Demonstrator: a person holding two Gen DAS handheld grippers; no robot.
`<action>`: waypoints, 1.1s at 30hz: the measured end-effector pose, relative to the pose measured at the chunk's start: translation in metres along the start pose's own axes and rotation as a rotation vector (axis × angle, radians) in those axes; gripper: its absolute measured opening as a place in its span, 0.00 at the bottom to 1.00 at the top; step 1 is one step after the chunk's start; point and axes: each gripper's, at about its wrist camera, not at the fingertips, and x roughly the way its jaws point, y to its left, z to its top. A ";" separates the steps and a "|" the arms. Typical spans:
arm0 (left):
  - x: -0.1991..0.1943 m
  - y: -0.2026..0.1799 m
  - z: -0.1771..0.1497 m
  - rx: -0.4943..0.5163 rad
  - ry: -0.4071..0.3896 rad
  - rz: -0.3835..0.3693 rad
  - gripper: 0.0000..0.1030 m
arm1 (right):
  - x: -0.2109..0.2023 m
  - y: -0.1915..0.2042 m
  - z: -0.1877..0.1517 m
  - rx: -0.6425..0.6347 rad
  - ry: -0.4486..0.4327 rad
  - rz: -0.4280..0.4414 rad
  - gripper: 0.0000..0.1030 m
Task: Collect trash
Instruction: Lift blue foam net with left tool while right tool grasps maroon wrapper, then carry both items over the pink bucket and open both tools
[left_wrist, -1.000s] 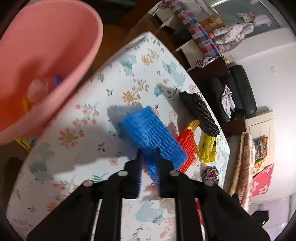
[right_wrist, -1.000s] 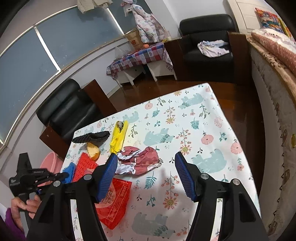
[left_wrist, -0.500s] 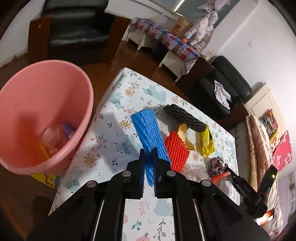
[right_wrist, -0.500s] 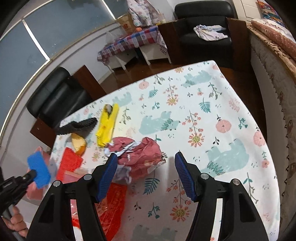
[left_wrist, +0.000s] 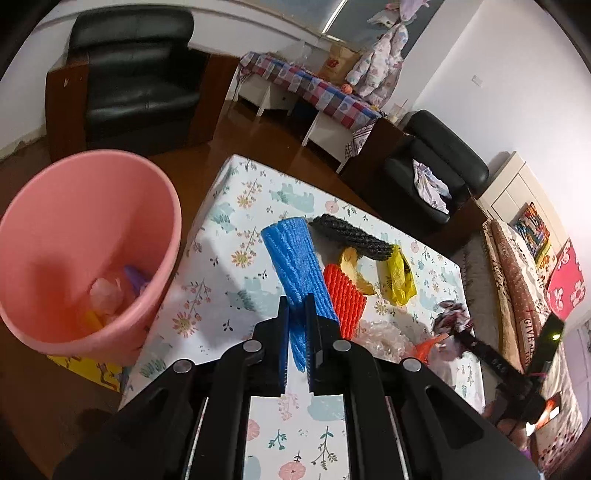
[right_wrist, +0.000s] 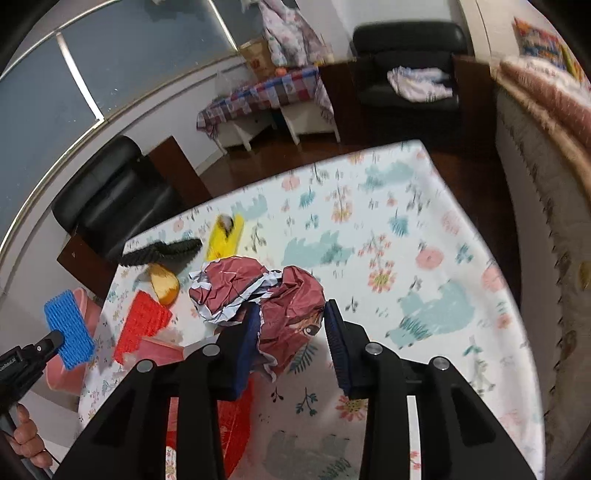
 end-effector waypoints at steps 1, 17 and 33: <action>-0.003 -0.001 0.000 0.012 -0.013 0.004 0.07 | -0.007 0.004 0.003 -0.016 -0.019 -0.002 0.35; -0.057 0.016 0.007 0.071 -0.198 0.107 0.07 | -0.047 0.110 0.027 -0.211 -0.107 0.164 0.35; -0.106 0.092 0.006 0.004 -0.308 0.292 0.07 | -0.013 0.268 0.008 -0.377 -0.010 0.384 0.35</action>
